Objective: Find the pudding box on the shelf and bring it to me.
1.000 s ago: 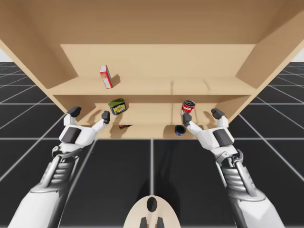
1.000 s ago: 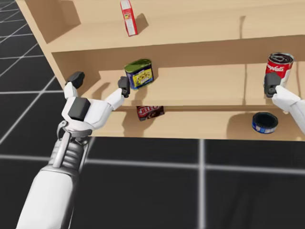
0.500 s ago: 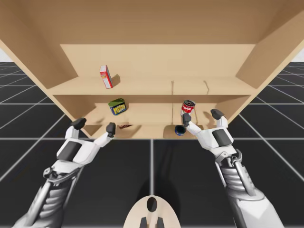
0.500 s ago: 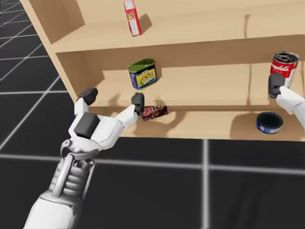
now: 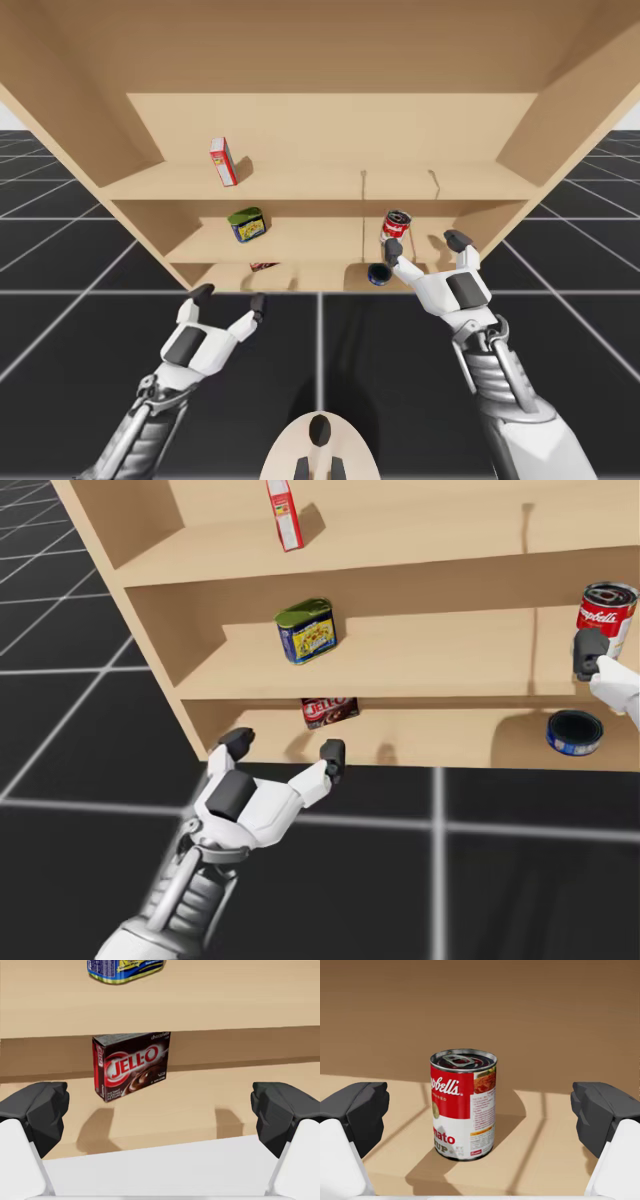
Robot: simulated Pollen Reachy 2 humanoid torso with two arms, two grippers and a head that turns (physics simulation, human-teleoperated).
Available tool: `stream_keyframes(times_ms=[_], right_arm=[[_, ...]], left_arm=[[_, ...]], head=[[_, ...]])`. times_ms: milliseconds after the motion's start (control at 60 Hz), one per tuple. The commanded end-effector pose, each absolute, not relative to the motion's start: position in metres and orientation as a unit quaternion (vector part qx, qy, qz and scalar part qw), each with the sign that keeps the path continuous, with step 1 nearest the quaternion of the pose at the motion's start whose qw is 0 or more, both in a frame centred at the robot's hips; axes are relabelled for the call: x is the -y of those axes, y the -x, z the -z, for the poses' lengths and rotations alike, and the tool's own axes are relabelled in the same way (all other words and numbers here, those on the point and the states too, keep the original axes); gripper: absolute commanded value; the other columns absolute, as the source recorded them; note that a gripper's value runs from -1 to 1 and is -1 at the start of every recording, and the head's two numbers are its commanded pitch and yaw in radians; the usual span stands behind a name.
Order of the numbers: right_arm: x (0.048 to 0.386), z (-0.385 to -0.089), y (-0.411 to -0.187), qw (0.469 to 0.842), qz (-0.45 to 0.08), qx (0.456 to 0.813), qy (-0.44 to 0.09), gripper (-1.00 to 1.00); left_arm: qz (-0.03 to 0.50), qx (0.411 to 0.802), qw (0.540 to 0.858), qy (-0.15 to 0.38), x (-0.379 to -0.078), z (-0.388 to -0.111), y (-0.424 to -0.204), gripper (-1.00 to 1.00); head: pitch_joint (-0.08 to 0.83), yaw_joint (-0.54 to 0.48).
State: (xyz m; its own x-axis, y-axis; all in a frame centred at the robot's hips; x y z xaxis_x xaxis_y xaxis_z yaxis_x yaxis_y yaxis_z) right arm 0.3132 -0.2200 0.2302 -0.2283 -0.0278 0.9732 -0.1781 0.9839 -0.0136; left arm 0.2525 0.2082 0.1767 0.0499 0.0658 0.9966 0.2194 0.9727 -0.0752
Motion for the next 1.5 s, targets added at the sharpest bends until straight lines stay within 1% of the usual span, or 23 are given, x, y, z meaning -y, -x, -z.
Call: stream_keyframes(times_ms=[17, 133, 150, 200, 217, 250, 267, 383, 517, 567, 767, 867, 1017, 1217, 1500], right_arm=[[0.218, -0.229, -0.313, 0.617, -0.056, 0.782, -0.067, -1.0], [0.218, -0.229, -0.313, 0.615, -0.057, 0.784, -0.065, -1.0], [0.218, -0.229, -0.313, 0.615, -0.056, 0.784, -0.065, -1.0], [0.218, -0.229, -0.313, 0.615, -0.057, 0.784, -0.063, -1.0], [0.218, -0.229, -0.313, 0.614, -0.057, 0.784, -0.062, -1.0], [0.218, -0.229, -0.313, 0.614, -0.057, 0.784, -0.062, -1.0], [0.218, -0.229, -0.313, 0.615, -0.058, 0.784, -0.06, -1.0], [0.218, -0.229, -0.314, 0.615, -0.058, 0.785, -0.058, -1.0], [0.217, -0.228, -0.314, 0.615, -0.058, 0.785, -0.056, -1.0], [0.218, -0.228, -0.314, 0.614, -0.058, 0.785, -0.055, -1.0], [0.218, -0.228, -0.315, 0.614, -0.058, 0.786, -0.053, -1.0], [0.219, -0.228, -0.315, 0.613, -0.058, 0.786, -0.051, -1.0], [0.22, -0.228, -0.315, 0.612, -0.057, 0.787, -0.049, -1.0], [0.221, -0.229, -0.316, 0.612, -0.057, 0.787, -0.047, -1.0], [0.221, -0.228, -0.317, 0.612, -0.058, 0.787, -0.044, -1.0]], left_arm=[[0.016, 0.671, 0.729, 0.132, -0.187, -0.155, -0.267, -1.0], [0.036, 0.661, 0.736, 0.142, -0.198, -0.15, -0.288, -1.0], [0.043, 0.658, 0.738, 0.143, -0.203, -0.149, -0.295, -1.0], [0.043, 0.653, 0.742, 0.145, -0.208, -0.147, -0.301, -1.0], [0.044, 0.651, 0.745, 0.14, -0.213, -0.146, -0.308, -1.0], [0.046, 0.649, 0.746, 0.138, -0.216, -0.144, -0.312, -1.0], [0.05, 0.649, 0.747, 0.137, -0.22, -0.143, -0.317, -1.0], [0.058, 0.644, 0.751, 0.131, -0.232, -0.137, -0.337, -1.0], [0.072, 0.639, 0.755, 0.129, -0.24, -0.133, -0.353, -1.0], [0.075, 0.632, 0.758, 0.141, -0.242, -0.132, -0.36, -1.0], [0.122, 0.614, 0.763, 0.162, -0.239, -0.125, -0.374, -1.0], [0.134, 0.616, 0.759, 0.165, -0.235, -0.123, -0.381, -1.0], [0.136, 0.615, 0.757, 0.171, -0.232, -0.126, -0.39, -1.0], [0.133, 0.614, 0.758, 0.173, -0.226, -0.127, -0.408, -1.0], [0.124, 0.604, 0.767, 0.178, -0.22, -0.116, -0.426, -1.0]], head=[[0.596, 0.25], [0.597, 0.25], [0.598, 0.25], [0.599, 0.25], [0.6, 0.25], [0.601, 0.25], [0.603, 0.25], [0.611, 0.25], [0.613, 0.25], [0.613, 0.25], [0.618, 0.24], [0.619, 0.24], [0.618, 0.24], [0.623, 0.24], [0.628, 0.23]])
